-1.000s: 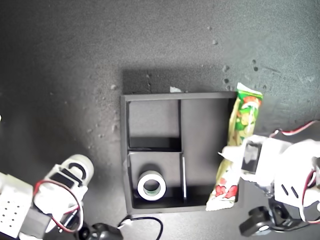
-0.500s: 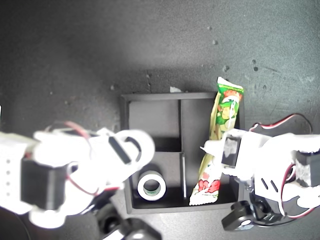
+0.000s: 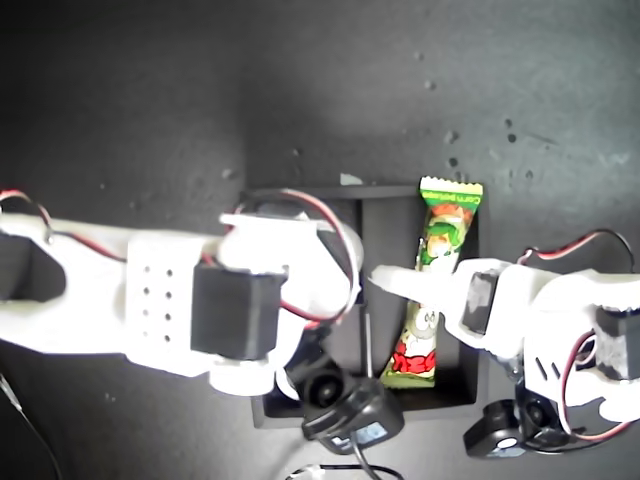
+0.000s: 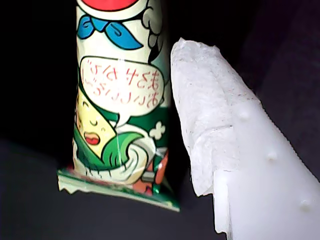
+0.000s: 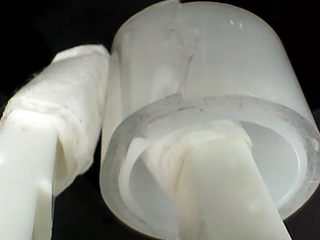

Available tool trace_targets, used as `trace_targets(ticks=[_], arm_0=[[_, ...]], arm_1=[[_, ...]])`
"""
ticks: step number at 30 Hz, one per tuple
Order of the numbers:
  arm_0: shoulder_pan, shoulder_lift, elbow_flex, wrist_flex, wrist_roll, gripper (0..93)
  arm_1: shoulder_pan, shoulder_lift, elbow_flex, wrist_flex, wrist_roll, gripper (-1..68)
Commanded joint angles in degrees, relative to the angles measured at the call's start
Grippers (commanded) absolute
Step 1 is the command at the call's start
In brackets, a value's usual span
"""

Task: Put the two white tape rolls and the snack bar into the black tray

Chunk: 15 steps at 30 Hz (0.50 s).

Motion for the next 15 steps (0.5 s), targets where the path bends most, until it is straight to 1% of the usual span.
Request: trace_targets(ticks=[1, 4, 5, 6, 10, 13, 15], arm_0=[[-1.1, 2.8, 1.6, 1.1, -1.5, 0.0], [-1.1, 2.7, 3.1, 1.1, -1.9, 0.0], [-1.1, 2.8, 3.4, 1.1, -2.2, 2.1], [-0.7, 3.1, 3.6, 1.1, -2.2, 5.2], [0.1, 6.6, 7.2, 1.1, -2.7, 10.7], [-0.8, 10.7, 10.1, 1.1, -2.5, 11.0], [-2.0, 14.2, 11.8, 1.1, -2.4, 11.0]], arm_1=[[-0.3, 1.1, -12.4, 7.0, 0.4, 34.2], [0.6, 0.7, -29.3, 16.0, 5.1, 25.9], [1.1, 0.7, -34.6, 18.6, 8.0, 21.3], [1.3, 3.1, -34.6, 18.7, 11.0, 15.4], [2.2, 9.9, -35.2, 18.7, 22.2, 0.0], [2.6, 12.4, -35.8, 18.7, 29.3, -0.3], [3.3, 15.3, -32.7, 18.7, 35.6, -0.4]])
